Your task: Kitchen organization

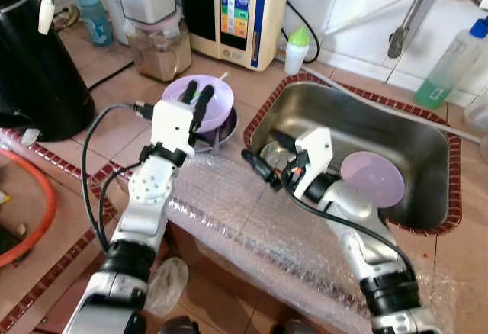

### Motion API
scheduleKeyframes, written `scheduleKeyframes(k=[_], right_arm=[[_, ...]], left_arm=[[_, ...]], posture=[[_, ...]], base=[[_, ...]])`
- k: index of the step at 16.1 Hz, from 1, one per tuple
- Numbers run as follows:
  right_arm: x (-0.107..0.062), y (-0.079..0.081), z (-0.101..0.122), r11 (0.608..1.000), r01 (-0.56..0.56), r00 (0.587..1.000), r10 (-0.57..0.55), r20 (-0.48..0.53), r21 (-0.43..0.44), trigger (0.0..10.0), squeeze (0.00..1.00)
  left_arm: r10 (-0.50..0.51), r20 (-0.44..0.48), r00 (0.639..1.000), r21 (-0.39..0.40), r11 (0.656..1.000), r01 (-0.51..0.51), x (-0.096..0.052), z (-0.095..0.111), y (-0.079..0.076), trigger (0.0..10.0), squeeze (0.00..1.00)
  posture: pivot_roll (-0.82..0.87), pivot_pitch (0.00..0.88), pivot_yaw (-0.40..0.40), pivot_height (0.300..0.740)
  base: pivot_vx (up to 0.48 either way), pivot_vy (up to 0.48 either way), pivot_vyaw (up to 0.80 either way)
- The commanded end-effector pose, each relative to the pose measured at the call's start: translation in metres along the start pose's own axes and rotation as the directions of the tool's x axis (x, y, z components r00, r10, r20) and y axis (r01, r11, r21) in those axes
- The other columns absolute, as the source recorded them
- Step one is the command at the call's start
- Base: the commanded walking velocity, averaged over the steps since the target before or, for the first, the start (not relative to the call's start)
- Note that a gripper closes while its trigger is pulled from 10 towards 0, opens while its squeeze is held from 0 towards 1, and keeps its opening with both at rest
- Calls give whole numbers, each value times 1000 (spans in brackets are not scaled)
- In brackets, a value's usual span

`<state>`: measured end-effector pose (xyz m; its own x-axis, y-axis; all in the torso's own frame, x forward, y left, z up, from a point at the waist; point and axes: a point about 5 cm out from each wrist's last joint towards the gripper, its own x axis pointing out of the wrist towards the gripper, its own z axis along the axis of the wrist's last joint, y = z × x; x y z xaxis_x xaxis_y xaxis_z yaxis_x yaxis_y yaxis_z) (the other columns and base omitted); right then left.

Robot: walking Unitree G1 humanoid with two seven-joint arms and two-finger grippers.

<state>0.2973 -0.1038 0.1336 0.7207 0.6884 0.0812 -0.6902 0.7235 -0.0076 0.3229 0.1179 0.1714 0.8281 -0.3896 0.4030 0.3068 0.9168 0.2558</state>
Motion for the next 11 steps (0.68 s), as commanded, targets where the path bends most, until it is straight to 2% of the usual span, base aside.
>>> scheduleKeyframes(k=[1,4,5,6,7,8,9,11], right_arm=[[-2,-8,-1,999,22,1000,-23,-14,-40,10000,0],[-3,-22,3,987,59,998,-61,-12,-146,10000,0],[-2,-28,7,976,82,997,-83,1,-204,10000,0],[-1,-29,8,974,83,996,-84,3,-209,10000,0],[1,-34,13,947,80,997,-81,8,-310,10000,0],[1,-37,16,932,84,996,-85,13,-352,10000,0],[1,-40,18,931,92,996,-91,20,-353,10000,0],[-1,-46,19,916,96,995,-96,18,-390,10000,0]], left_arm=[[-54,6,999,4,999,54,0,7,-1,0,0],[-214,29,976,4,977,214,1,28,-5,0,0],[-310,2,951,-18,951,310,2,32,-11,0,0],[-325,-5,946,-26,945,325,1,32,-12,0,0],[-485,-57,873,-14,874,485,-3,32,-22,0,0],[-556,-84,827,-23,831,556,-7,31,-27,0,0],[-619,-105,779,-18,784,621,-10,31,-31,0,0],[-670,-136,730,-15,738,675,-10,31,-34,0,0]], posture=[[17,0,-16,740],[38,0,-28,740],[38,0,-28,740],[38,0,-28,740],[52,0,-32,740],[52,0,-31,740],[52,0,-31,740],[46,0,-26,740]], base=[[0,0,0],[0,0,0],[0,0,0],[0,0,0],[0,0,0],[0,0,0],[0,0,0],[0,0,0]])
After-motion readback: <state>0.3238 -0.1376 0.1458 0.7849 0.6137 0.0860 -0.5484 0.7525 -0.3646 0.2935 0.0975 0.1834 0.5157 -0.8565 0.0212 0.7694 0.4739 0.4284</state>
